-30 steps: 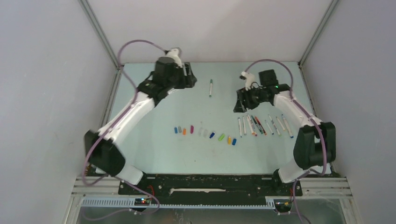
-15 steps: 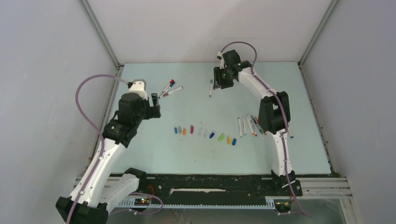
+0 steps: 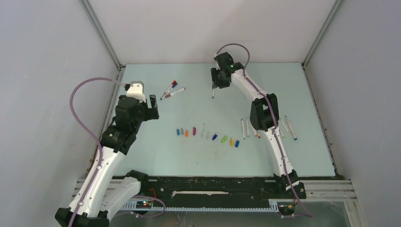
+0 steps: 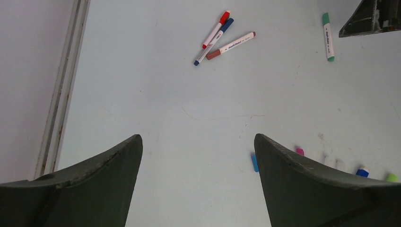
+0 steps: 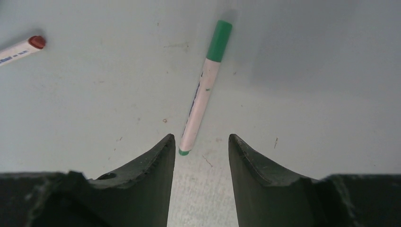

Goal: Open the pen caps
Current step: Move the pen to the center of the board.

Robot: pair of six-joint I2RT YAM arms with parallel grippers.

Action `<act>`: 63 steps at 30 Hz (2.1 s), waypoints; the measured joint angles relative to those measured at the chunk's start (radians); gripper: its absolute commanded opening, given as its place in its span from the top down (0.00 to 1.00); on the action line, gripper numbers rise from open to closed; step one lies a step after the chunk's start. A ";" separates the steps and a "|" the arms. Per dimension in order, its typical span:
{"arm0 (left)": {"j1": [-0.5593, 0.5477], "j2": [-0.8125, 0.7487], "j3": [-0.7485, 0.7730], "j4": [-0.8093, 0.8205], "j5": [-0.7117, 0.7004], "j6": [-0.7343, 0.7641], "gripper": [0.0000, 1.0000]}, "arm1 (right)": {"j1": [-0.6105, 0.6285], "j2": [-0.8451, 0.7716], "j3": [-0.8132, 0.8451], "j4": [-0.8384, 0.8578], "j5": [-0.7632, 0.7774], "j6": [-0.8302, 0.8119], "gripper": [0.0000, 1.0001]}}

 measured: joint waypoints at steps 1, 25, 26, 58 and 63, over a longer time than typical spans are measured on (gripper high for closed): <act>0.000 0.000 0.000 0.000 0.000 0.003 0.10 | 0.002 0.009 0.009 0.000 0.008 -0.003 0.54; 0.006 0.000 0.000 0.004 0.001 0.005 0.10 | 0.033 0.122 0.089 0.011 0.116 -0.085 0.73; 0.006 0.000 0.000 0.005 0.001 0.005 0.10 | 0.033 0.122 0.089 0.011 0.116 -0.087 0.75; 0.008 -0.038 -0.001 0.006 0.029 0.005 0.09 | 0.066 -0.197 -0.451 -0.065 0.010 -0.278 0.74; 0.008 -0.040 -0.001 0.006 0.030 0.005 0.09 | 0.066 -0.180 -0.418 -0.101 0.008 -0.281 0.73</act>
